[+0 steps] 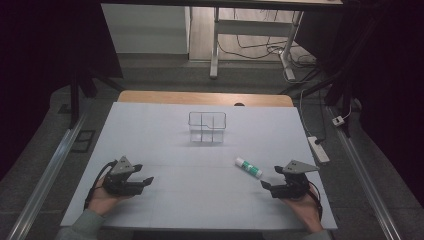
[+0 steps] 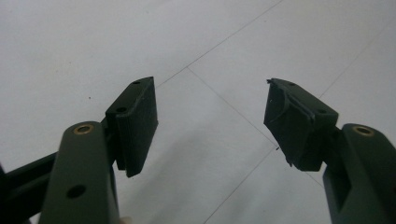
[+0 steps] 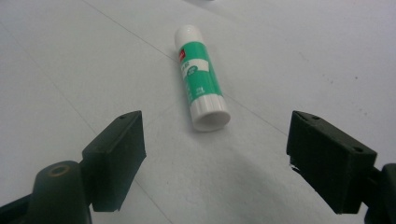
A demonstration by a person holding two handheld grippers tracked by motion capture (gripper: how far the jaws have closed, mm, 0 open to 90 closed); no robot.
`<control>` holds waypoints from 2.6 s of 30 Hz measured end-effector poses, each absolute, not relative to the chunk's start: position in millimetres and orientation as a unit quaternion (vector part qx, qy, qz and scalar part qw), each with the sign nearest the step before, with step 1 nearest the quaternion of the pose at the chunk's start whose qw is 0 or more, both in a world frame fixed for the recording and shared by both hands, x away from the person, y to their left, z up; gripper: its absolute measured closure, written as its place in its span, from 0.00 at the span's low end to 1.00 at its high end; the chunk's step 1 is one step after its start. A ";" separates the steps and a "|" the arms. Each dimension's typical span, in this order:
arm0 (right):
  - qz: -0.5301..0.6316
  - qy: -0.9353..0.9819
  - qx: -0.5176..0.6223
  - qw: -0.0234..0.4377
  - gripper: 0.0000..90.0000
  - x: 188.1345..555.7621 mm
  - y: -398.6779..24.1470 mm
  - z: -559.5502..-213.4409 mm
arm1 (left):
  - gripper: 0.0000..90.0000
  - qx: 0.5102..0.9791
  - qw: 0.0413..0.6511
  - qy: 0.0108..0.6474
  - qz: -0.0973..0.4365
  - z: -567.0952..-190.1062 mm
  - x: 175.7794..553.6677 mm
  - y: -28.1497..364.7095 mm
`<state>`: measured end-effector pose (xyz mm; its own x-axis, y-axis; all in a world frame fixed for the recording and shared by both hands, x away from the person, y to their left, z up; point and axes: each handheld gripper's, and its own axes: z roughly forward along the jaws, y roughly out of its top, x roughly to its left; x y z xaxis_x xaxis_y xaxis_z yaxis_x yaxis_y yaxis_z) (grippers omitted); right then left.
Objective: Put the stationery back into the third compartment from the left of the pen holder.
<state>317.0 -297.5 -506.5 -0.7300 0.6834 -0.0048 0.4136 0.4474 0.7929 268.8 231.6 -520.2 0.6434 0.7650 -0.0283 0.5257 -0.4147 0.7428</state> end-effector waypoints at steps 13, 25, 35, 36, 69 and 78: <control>0.410 0.841 0.315 0.158 0.21 328.6 -283.8 -491.5 | 0.37 0.828 0.368 0.391 0.159 -521.4 270.7 229.9; 0.390 0.857 0.307 0.135 0.23 349.0 -255.4 -479.2 | 0.37 0.831 0.368 0.388 0.154 -522.1 271.0 228.8; 0.340 0.883 0.306 0.107 0.25 374.6 -227.5 -475.5 | 0.36 0.833 0.366 0.386 0.153 -522.7 271.3 227.8; 0.336 0.884 0.308 0.103 0.25 376.7 -224.6 -475.0 | 0.36 0.835 0.363 0.384 0.153 -522.7 271.4 227.7; 0.168 0.938 0.297 0.058 0.48 418.9 -174.8 -491.7 | 0.36 0.841 0.355 0.381 0.150 -525.0 272.8 223.8; 0.147 0.943 0.293 0.060 0.71 419.5 -171.9 -496.0 | 0.36 0.841 0.356 0.380 0.150 -525.3 273.1 224.4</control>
<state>419.5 -171.9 -496.0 -0.8215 0.5696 -0.0266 0.5344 0.7852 0.3127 273.1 224.4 -525.3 0.6660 0.7457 -0.0185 0.5324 -0.4579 0.7120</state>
